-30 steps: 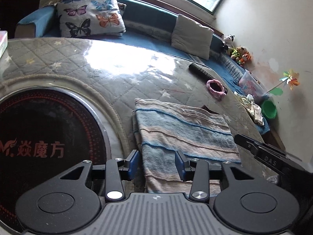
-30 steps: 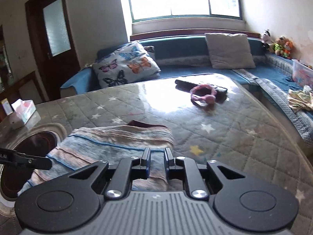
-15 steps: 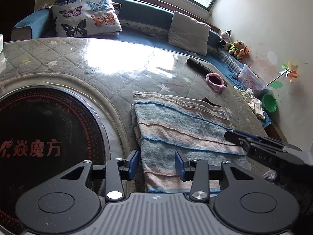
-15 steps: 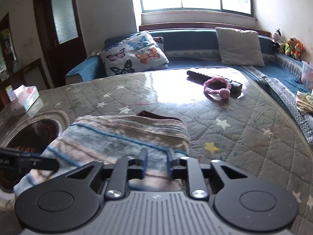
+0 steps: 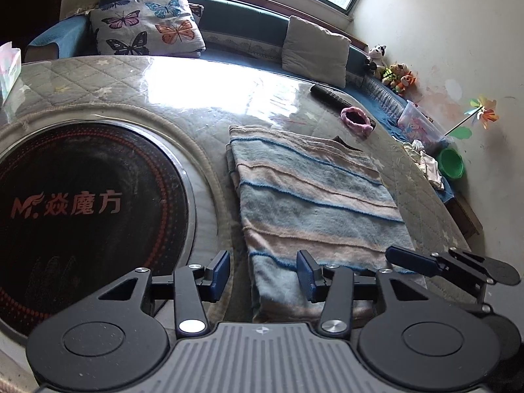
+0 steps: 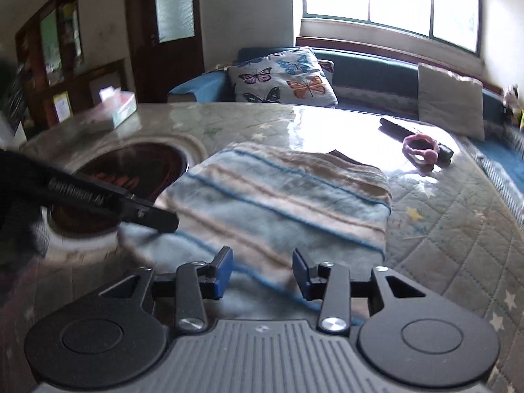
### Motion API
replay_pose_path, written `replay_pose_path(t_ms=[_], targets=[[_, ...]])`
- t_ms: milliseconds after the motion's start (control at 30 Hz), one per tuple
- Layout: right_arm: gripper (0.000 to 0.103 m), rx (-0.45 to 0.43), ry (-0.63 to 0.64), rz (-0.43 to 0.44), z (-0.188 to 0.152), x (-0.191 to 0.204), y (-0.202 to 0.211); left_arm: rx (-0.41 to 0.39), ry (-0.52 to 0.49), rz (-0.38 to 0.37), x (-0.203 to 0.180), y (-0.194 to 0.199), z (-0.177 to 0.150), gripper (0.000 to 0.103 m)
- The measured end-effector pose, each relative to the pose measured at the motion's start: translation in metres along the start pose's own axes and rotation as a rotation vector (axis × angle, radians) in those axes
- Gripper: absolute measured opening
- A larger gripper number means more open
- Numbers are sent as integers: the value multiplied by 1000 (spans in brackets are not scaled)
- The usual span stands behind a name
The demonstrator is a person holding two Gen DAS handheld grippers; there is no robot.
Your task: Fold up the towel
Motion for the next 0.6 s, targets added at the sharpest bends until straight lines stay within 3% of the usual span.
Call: replay_pose_path(t_ms=[400,600], targets=[[43,-4,-81,-61,-37,-26,38,0,-28,25,2,5,-12,54],[43,-52,-141,-75,-29,-41,51,-7,-41,35,-1,8,-13,54]])
Point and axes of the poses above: each gripper's, at about its wrist camera, not at the fingertips, and y roughly against the way its jaws point, x to its left, z to its top, the point moved 8 cm from there along -y, roughly the way its jaws point, and after that the axes turned 11 degrees about -y, right-handed, at the moved point
